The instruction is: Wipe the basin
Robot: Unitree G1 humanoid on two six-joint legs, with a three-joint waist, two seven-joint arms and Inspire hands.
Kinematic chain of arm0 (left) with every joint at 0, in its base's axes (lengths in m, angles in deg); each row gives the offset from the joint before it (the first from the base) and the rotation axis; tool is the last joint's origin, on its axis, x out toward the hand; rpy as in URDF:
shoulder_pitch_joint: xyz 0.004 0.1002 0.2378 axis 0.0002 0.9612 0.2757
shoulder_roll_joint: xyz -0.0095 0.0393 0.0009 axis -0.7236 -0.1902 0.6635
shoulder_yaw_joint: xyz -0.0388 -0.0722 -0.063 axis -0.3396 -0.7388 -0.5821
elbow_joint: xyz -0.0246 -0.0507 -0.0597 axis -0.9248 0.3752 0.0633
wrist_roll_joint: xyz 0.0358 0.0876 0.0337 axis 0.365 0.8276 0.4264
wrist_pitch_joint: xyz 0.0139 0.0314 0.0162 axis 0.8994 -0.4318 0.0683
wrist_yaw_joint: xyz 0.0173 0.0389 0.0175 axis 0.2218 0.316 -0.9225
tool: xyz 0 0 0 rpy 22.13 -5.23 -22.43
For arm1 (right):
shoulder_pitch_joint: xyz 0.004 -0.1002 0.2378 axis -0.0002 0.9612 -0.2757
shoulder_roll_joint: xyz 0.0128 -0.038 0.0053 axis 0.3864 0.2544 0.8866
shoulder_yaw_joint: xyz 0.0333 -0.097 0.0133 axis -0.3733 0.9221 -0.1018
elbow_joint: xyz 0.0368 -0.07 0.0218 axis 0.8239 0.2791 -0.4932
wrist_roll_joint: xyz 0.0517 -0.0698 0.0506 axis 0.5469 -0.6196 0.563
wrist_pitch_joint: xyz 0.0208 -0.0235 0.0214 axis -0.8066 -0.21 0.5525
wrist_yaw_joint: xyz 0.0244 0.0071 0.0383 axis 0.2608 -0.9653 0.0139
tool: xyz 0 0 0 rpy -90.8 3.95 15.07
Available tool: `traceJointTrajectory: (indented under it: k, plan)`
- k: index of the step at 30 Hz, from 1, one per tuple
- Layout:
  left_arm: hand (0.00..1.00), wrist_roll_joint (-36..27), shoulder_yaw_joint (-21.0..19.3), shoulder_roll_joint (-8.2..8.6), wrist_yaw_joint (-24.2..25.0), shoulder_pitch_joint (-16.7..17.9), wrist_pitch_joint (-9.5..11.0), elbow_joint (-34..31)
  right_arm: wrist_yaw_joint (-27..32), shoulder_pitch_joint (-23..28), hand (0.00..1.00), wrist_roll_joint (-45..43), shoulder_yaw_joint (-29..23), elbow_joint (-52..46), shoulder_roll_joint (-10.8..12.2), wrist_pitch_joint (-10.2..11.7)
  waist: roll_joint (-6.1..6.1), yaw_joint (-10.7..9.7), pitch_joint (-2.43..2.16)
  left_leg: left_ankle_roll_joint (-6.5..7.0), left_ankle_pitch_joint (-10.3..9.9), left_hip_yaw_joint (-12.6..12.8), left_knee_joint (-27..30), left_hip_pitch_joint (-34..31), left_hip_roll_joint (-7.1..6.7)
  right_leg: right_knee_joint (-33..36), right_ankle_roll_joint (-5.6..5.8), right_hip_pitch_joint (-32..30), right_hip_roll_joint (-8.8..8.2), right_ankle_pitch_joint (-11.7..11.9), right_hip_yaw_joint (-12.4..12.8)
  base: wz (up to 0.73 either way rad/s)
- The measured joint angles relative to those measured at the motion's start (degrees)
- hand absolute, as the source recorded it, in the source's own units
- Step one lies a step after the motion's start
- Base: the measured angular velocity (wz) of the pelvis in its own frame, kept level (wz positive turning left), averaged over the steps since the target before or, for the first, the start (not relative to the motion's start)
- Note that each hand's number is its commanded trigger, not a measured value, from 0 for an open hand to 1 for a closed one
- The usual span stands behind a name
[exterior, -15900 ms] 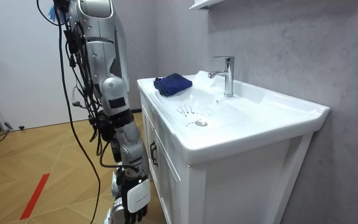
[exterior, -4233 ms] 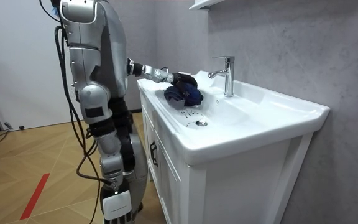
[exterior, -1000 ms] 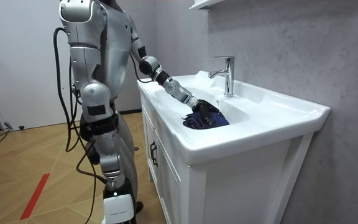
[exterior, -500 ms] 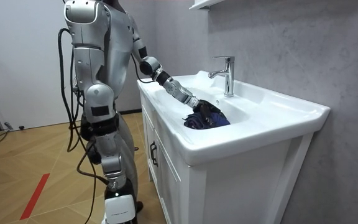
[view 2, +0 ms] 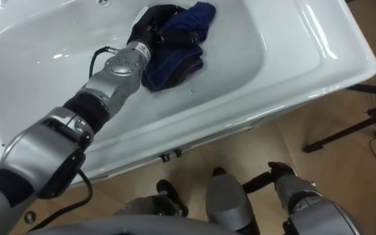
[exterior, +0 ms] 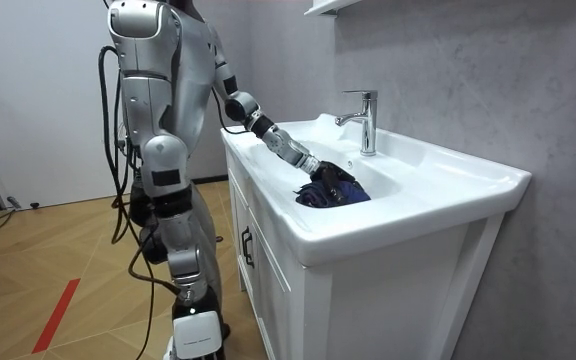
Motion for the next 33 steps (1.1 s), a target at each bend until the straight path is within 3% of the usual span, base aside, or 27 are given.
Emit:
traceJointTrajectory:
  k: [8, 13, 18, 21, 23, 27, 28, 30, 32, 33]
  plan:
    - [1.00, 1.45, 0.42, -0.01, 0.00, 0.02, 0.79, 0.30, -0.36, -0.04, 0.00, 0.07, -0.11, -0.01, 0.19, 0.17, -0.55, -0.07, 0.14, 0.07, 0.04, 0.37, -0.15, 0.34, -0.20, 0.00, 0.10, -0.07, -0.41, -0.06, -0.30, 0.00]
    - [1.00, 14.86, 0.28, -0.05, -0.35, 0.04, 3.18, 1.69, -1.37, -0.07, 0.00, -0.10, -0.23, -0.01, 0.66, 0.13, -1.71, -0.04, 0.17, 0.14, 0.08, 0.52, -0.13, 0.47, -0.14, -0.16, 0.09, 0.11, -0.38, -0.05, -0.49, 0.02]
    - [1.00, 27.25, 0.15, -1.61, -2.81, 1.32, 4.72, 2.63, -1.45, 0.13, 0.00, -0.59, -0.99, -0.12, 0.67, 0.07, -1.80, 0.00, 0.18, 0.14, 0.08, 1.24, -0.10, 1.79, 0.04, 0.04, 0.04, 0.99, -0.24, -0.09, 0.16, -0.08]
    - [1.00, 34.15, -2.13, -2.02, -4.91, 1.84, 5.83, 4.45, -1.34, 0.24, 0.00, -0.57, -1.42, -0.39, 0.66, 0.05, -1.79, 0.24, 0.19, 0.14, 0.08, 1.98, -0.13, 2.29, 0.29, 0.73, -0.07, 0.83, 0.01, -0.17, 1.15, -0.16]
    - [1.00, 36.92, -3.32, -2.83, -6.00, 1.99, 5.90, 5.58, -1.30, 0.40, 0.00, -0.82, -2.49, -0.55, 0.65, -0.04, -1.69, 0.42, 0.14, 0.13, 0.07, 2.60, 0.01, 2.54, 0.61, 0.98, -0.15, 0.70, 0.17, -0.18, 1.52, -0.15]
    - [1.00, 45.20, -5.60, -6.44, -7.71, 3.96, 5.89, 6.47, -1.16, 1.73, 0.00, -2.44, -6.78, -0.84, 0.25, -0.18, -0.95, 0.41, -0.17, -0.01, 0.14, 2.77, 0.17, 2.95, 1.04, 2.07, -0.59, 0.34, 0.45, -0.24, 1.64, -0.08]
    - [1.00, 47.47, -5.79, -7.86, -8.48, 4.57, 5.89, 7.03, -1.13, 2.13, 0.00, -2.40, -7.58, -0.85, -0.23, -0.18, -0.47, 0.43, -0.41, -0.14, 0.24, 2.74, -0.04, 2.99, 1.03, 2.26, -0.71, 0.16, 0.42, -0.19, 1.62, -0.08]
    - [1.00, 51.23, -6.37, -9.87, -9.82, 4.81, 5.79, 9.00, -1.04, 2.63, 0.00, -2.85, -7.56, -0.82, -0.96, -0.14, 0.23, 0.40, -0.40, -0.22, 0.32, 2.73, 0.02, 3.22, 1.06, 2.85, -0.85, 0.43, 0.40, -0.17, 1.62, -0.03]
    - [1.00, 55.75, -6.42, -12.36, -10.61, 5.68, 4.19, 10.53, -0.93, 3.56, 0.00, -3.21, -7.66, -0.64, -2.02, -0.18, 1.38, 0.69, -0.60, -0.28, 0.52, 2.69, -0.14, 3.54, 1.06, 2.93, -0.93, 0.57, 0.40, -0.16, 1.61, 0.00]
    - [1.00, 56.52, -6.48, -12.85, -10.98, 6.08, 4.08, 10.56, -0.83, 3.87, 0.00, -3.45, -7.76, -0.61, -2.19, -0.21, 1.61, 0.83, -0.73, -0.29, 0.58, 2.73, -0.18, 3.57, 1.05, 2.97, -0.95, 0.55, 0.40, -0.16, 1.61, 0.00]
